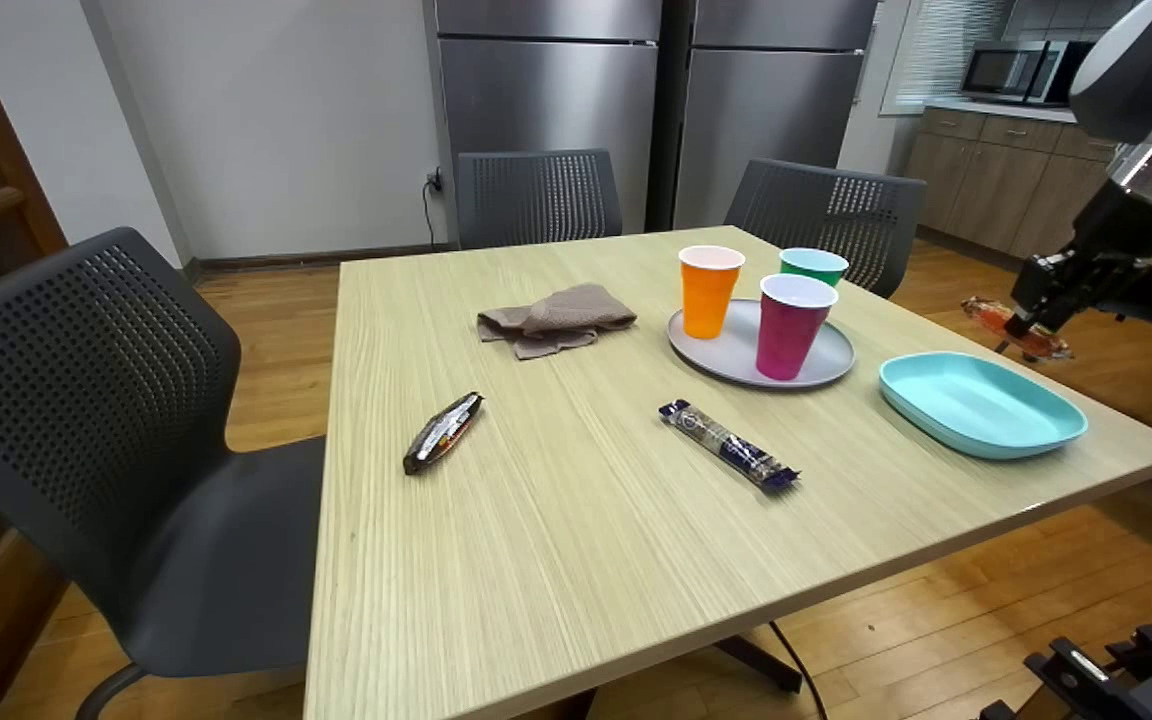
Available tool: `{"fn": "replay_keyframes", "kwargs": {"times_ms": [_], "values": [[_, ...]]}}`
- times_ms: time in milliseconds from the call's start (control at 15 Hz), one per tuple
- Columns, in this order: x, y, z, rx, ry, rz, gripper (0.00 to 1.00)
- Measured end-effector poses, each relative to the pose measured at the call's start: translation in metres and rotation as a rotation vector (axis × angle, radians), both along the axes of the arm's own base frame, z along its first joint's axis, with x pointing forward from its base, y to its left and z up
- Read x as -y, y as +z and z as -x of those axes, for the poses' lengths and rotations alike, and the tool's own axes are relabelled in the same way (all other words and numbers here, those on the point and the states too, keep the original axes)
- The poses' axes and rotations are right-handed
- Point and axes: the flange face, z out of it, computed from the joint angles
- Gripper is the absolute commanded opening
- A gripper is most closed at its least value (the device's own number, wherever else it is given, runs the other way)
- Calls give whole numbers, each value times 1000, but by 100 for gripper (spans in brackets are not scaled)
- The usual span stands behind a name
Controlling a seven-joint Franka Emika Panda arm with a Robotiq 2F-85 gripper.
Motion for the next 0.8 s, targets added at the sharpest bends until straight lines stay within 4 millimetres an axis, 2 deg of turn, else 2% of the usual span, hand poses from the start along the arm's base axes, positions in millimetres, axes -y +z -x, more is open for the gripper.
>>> {"fn": "replay_keyframes", "kwargs": {"times_ms": [600,667,733,800], "values": [[-7,-29,22,-43,6,26,17],[-7,-32,23,-43,4,30,33],[-6,-34,24,-43,2,34,67],[-6,-36,25,-44,1,38,69]]}}
